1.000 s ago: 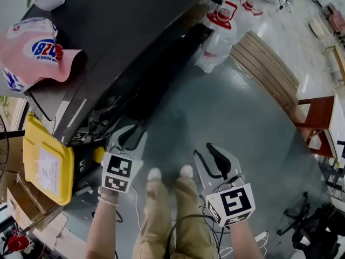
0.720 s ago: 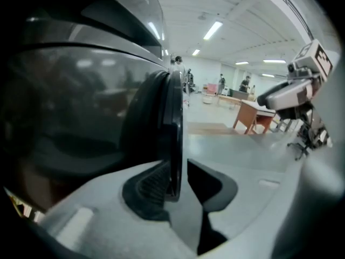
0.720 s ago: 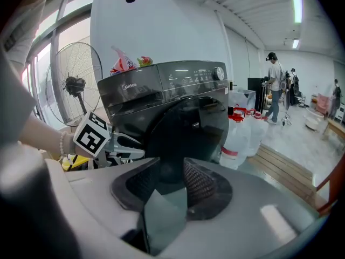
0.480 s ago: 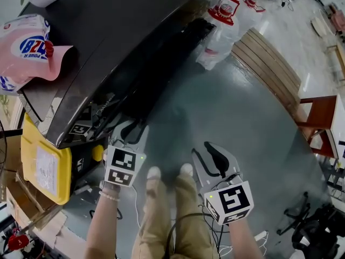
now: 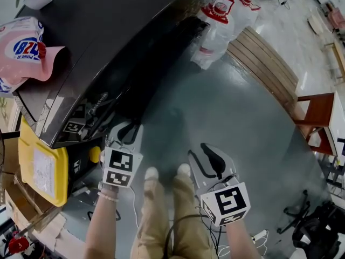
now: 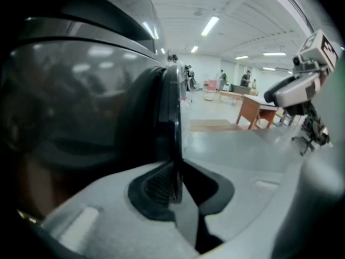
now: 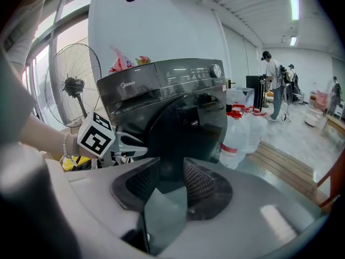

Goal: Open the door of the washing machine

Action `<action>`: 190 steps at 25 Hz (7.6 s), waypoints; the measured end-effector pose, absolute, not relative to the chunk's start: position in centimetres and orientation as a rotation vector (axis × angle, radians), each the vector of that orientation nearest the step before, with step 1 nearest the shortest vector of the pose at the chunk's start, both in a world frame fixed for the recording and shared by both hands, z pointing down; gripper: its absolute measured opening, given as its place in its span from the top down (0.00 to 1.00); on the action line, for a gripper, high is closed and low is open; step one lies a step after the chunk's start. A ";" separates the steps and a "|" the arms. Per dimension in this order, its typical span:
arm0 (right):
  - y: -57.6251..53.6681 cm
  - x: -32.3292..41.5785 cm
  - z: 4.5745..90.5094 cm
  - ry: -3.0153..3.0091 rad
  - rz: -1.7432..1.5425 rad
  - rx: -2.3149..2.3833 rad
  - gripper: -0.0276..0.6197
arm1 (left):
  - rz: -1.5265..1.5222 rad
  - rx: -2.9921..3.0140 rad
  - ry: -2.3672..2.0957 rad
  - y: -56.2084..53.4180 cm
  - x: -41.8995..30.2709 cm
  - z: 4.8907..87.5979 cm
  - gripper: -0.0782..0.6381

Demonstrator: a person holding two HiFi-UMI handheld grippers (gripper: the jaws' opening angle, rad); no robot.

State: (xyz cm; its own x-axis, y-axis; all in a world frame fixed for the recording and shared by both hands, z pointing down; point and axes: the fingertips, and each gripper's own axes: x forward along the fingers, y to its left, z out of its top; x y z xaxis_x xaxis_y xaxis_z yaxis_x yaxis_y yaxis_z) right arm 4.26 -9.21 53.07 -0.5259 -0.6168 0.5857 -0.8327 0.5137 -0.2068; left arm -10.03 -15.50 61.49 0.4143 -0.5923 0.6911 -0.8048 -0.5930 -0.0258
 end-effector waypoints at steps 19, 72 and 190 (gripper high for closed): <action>-7.2 5.3 53.2 -2.333 0.664 1.154 0.77 | 0.977 2.324 -1.242 -15.0 -9.3 61.4 0.84; -10.3 5.8 60.0 -2.222 0.734 1.207 0.77 | 0.913 2.514 -0.900 -9.7 0.0 58.3 0.90; -3.0 6.5 23.2 -2.445 0.372 1.449 0.95 | 0.593 2.478 -1.438 -0.6 -16.6 22.2 0.90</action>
State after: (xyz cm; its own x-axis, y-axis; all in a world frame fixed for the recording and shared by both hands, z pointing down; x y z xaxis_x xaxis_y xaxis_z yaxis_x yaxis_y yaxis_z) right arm 6.54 -2.98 23.22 -0.4608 -0.8107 0.3611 -0.8815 0.4654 -0.0799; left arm -16.57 -0.65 22.20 0.4411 -0.7795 0.4447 -0.8665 -0.4990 -0.0153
